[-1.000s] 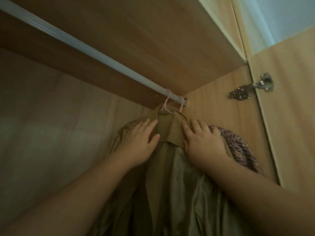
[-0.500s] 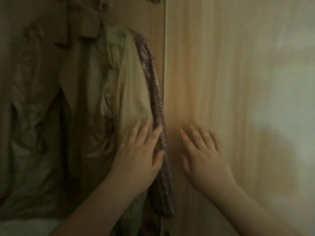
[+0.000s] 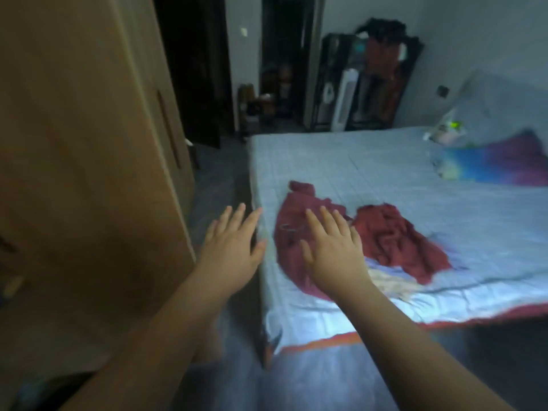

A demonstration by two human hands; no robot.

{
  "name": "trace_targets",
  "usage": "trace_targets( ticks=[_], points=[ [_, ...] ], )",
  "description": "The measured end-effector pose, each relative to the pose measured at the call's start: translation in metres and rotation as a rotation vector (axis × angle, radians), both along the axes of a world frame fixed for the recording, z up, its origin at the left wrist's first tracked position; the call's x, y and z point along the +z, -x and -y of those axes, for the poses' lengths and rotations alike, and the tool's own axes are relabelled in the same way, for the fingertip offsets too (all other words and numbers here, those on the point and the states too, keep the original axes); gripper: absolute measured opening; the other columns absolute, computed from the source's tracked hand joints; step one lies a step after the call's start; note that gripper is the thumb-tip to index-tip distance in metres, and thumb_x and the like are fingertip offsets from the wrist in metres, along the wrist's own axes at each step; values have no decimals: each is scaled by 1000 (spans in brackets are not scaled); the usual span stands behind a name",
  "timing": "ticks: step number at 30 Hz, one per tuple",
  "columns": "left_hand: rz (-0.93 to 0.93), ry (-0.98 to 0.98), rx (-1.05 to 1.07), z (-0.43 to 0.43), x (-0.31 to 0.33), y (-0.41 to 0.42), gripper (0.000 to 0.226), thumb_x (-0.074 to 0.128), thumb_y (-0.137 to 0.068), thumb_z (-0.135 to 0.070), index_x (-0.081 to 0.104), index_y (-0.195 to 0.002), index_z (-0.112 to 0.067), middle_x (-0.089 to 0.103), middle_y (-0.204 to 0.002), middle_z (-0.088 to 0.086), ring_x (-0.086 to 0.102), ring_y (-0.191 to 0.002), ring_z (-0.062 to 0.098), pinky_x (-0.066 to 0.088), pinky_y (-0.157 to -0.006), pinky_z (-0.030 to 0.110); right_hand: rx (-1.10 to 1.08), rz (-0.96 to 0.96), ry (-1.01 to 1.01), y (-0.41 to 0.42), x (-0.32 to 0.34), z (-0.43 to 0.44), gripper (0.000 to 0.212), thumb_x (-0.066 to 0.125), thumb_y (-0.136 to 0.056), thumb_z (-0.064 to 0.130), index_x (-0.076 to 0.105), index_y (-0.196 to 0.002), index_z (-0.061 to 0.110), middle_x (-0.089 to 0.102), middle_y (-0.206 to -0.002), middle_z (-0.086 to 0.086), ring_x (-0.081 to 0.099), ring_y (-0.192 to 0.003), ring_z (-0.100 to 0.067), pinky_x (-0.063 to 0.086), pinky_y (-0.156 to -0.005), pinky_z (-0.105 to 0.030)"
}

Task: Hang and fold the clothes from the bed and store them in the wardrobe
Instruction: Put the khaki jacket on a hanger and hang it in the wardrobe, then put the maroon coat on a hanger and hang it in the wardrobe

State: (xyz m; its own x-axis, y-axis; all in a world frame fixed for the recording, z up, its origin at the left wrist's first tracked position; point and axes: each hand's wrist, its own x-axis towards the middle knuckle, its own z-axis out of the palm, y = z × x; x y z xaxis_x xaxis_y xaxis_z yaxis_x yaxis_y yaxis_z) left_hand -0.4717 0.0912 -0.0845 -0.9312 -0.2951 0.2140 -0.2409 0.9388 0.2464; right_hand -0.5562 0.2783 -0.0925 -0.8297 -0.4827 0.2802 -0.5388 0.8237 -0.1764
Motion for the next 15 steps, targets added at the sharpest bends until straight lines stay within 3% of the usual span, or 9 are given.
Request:
trace_targets(
  ticks=[6,15],
  points=[
    [172,26,-144,-92,-61,75,68,40,-97,-52,19,-157,-30,20,-164,7,16,-151,29,20,-120,44,-140,173,-44,49,-54,-108,65,41,-95,50,27,-154,27,26,-162,-4,17,-150,-27,24,-117,-52],
    [280,-62,-141,-112,-123,189,67,45,-97,-49,24,-156,-26,26,-161,11,23,-148,32,27,-118,45,-104,293,-46,153,-107,-130,64,40,-98,47,24,-155,25,24,-162,-4,15,-151,-26,24,-118,-50]
  ],
)
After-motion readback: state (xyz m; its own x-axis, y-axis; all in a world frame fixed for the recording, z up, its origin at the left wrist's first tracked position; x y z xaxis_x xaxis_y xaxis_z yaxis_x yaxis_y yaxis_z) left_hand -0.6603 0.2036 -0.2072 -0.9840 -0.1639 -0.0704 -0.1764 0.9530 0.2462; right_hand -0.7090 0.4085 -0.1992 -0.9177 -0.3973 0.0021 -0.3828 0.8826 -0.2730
